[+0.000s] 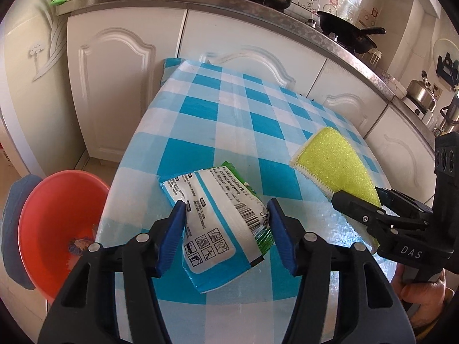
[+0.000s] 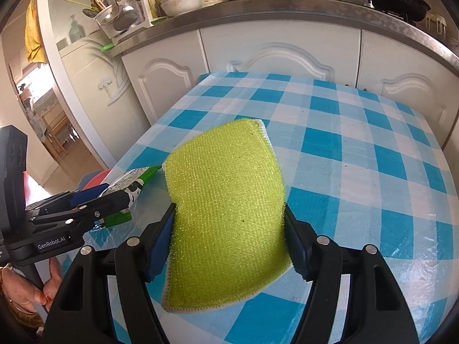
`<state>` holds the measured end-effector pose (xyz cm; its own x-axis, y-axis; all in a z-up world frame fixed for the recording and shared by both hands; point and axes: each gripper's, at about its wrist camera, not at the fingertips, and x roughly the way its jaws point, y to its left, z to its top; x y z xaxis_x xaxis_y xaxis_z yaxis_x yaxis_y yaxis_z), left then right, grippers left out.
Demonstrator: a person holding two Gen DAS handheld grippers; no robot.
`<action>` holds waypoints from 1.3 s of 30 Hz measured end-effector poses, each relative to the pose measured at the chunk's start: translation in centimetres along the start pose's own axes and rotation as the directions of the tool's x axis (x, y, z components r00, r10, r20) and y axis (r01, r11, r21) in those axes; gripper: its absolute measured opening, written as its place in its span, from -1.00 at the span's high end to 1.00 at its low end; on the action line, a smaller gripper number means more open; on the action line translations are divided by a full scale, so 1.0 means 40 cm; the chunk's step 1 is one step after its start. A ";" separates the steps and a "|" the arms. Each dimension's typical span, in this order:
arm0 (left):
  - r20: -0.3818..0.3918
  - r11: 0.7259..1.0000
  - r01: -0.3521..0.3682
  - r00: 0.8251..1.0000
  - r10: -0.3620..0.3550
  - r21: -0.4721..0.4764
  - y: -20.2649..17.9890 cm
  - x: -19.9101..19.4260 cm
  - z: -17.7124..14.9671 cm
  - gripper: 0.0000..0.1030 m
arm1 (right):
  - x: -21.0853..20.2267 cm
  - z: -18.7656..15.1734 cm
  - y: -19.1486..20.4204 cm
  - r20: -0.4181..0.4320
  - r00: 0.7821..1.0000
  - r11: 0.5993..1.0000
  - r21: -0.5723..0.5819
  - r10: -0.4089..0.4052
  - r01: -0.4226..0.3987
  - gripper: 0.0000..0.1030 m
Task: Collect trash
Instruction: 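Carry both items over the red bucket while the left tool opens to drop the wipes packet, then lower the sponge into the red bucket and open the right tool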
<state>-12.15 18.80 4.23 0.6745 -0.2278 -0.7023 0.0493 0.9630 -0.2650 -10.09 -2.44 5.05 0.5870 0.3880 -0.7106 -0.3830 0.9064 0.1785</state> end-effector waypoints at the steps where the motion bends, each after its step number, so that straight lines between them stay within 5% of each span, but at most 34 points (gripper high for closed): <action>1: 0.005 1.000 0.000 1.000 0.000 -0.007 0.009 -0.007 0.000 -0.14 | 0.002 0.002 0.011 -0.001 1.000 1.000 -0.011 0.003 -0.003 -0.34; 18: 0.076 0.989 -0.055 0.995 0.066 -0.138 0.188 -0.105 -0.002 -0.12 | 0.074 0.035 0.229 -0.059 0.995 0.978 -0.185 0.086 -0.096 -0.35; 22: 0.086 0.981 -0.074 0.992 0.091 -0.181 0.245 -0.123 -0.004 0.12 | 0.100 0.047 0.299 -0.082 0.991 0.962 -0.241 0.108 -0.125 -0.35; 39: 0.037 0.924 -0.188 0.977 0.212 -0.333 0.468 -0.135 -0.065 0.12 | 0.234 0.060 0.532 -0.198 0.971 0.873 -0.441 0.131 -0.207 -0.41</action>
<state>-16.79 37.67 1.35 0.6963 -0.0130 -0.7176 -0.3263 0.8848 -0.3327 -11.01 20.87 3.83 0.3790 0.4622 -0.8017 -0.7705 0.6375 0.0033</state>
